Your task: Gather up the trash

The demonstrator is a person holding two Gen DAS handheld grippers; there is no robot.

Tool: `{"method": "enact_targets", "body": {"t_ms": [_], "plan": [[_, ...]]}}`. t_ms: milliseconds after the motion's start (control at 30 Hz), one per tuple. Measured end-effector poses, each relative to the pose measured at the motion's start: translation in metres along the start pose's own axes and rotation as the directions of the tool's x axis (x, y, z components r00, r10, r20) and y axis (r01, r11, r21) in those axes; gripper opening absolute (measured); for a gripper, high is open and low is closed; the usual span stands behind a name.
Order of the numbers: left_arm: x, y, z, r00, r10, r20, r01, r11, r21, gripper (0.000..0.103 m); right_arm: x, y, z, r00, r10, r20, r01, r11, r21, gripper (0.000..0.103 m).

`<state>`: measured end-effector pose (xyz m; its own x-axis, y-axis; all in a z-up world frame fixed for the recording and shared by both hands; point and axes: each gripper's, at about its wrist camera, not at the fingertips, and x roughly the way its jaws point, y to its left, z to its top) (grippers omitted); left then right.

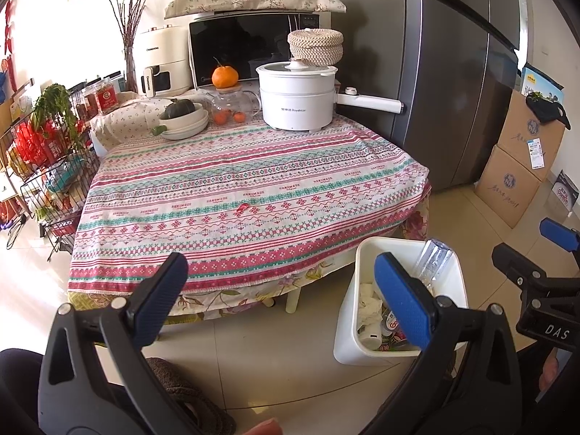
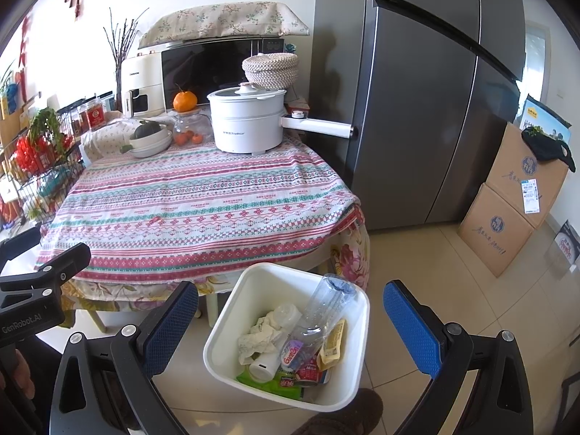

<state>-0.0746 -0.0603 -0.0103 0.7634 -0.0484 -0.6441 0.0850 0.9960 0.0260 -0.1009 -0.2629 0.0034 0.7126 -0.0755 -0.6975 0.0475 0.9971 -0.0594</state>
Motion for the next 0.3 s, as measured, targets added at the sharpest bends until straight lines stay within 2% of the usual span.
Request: {"method": "enact_targets", "body": {"t_ms": [300], "plan": [[0.0022,0.0014,0.0016,1.000,-0.017,-0.019,0.017,1.000,0.009,0.102,0.0003,0.0002,0.0004,1.000,0.000,-0.001,0.000,1.000,0.001,0.103]]}}
